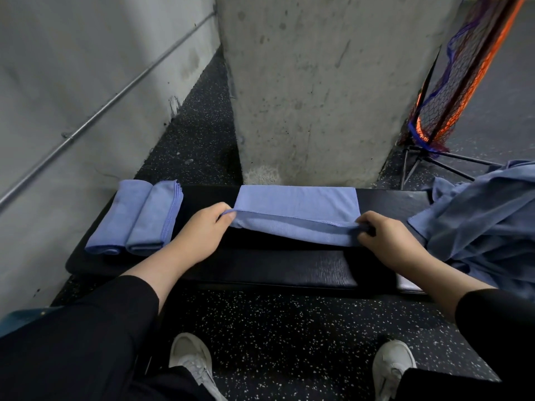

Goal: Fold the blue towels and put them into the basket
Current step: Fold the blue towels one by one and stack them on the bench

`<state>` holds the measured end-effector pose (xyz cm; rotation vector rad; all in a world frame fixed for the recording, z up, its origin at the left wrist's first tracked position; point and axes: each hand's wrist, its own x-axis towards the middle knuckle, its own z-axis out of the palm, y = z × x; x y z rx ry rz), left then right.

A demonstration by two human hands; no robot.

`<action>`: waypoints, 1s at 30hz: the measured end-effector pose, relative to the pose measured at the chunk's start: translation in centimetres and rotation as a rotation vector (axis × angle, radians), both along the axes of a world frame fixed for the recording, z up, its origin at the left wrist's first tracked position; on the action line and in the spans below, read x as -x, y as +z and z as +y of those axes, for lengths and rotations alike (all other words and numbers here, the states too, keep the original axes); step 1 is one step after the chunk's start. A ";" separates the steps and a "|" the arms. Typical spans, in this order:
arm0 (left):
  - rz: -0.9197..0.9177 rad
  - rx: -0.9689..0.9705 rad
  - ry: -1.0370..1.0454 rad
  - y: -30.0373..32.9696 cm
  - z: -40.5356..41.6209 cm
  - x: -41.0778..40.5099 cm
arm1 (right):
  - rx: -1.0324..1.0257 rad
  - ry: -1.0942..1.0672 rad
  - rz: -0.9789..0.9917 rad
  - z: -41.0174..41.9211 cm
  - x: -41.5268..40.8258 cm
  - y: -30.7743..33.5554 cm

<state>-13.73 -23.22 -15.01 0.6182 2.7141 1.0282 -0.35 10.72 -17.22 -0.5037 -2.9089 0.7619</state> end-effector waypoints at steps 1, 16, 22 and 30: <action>-0.015 -0.012 0.001 -0.1 0.0 0.1 | -0.006 0.017 -0.026 -0.1 0.0 0.0; -0.659 0.126 -0.177 0.9 -1.5 -2.0 | 0.239 0.274 -0.425 0.3 -1.9 4.5; -0.799 -0.031 -0.073 2.4 -1.4 -2.0 | 0.573 0.117 -0.266 0.4 -1.8 4.2; -0.224 -0.255 0.330 1.4 1.6 3.3 | 0.494 -0.198 0.118 0.7 3.9 3.4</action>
